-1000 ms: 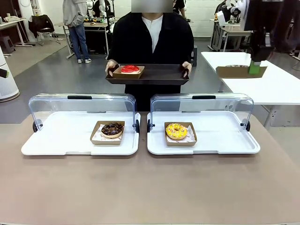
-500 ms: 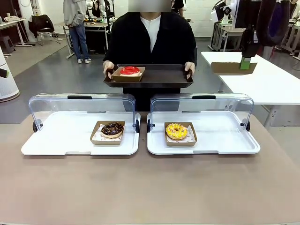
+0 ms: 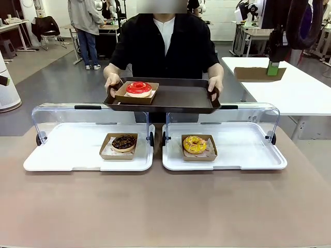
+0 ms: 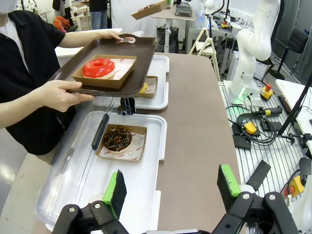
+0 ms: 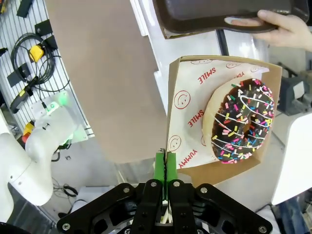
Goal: Provide the desired donut to the person.
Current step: Place the picked Paper togo box onto the Handle tray extended by the person.
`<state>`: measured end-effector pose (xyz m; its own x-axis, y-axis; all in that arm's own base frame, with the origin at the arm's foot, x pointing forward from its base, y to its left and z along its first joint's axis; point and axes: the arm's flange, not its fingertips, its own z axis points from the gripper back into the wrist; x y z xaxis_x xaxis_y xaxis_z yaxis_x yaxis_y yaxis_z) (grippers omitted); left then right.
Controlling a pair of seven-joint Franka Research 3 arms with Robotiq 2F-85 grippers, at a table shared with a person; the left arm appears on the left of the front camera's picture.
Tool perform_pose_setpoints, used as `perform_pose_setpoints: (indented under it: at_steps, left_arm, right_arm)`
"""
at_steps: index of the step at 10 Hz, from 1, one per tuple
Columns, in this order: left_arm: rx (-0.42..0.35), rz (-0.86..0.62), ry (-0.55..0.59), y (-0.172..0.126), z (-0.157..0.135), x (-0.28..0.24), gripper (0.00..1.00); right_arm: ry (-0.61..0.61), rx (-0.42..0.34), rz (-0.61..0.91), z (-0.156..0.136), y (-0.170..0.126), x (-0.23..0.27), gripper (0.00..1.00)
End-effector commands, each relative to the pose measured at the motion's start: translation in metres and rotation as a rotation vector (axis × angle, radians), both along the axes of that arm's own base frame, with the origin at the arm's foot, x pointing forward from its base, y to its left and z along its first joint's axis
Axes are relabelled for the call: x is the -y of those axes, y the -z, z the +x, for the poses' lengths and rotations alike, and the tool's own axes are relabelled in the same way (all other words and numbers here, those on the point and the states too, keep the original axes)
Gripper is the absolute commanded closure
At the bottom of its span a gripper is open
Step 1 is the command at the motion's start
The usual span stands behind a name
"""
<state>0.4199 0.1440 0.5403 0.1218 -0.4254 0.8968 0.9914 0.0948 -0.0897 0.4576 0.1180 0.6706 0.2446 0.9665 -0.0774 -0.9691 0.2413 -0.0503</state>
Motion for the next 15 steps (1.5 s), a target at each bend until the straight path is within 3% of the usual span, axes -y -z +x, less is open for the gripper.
perform_pose_setpoints:
  at_steps: [1, 7, 11, 15]
  left_arm:
    - [0.002, -0.001, -0.001, -0.001, -0.001, 0.000, 0.02]
    - [0.002, -0.001, -0.001, -0.001, -0.001, 0.000, 0.02]
    - [0.002, -0.001, -0.001, -0.001, -0.001, 0.000, 0.02]
    - [0.002, -0.001, -0.001, -0.001, -0.001, 0.000, 0.02]
  right_arm:
    - [-0.004, 0.000, -0.004, -0.005, 0.005, 0.002, 1.00]
    - [0.000, -0.001, 0.000, 0.000, 0.000, 0.000, 0.98]
    - [-0.227, 0.053, -0.019, 0.002, -0.013, -0.108, 0.98]
    - [-0.278, 0.063, -0.018, 0.033, 0.026, -0.181, 0.98]
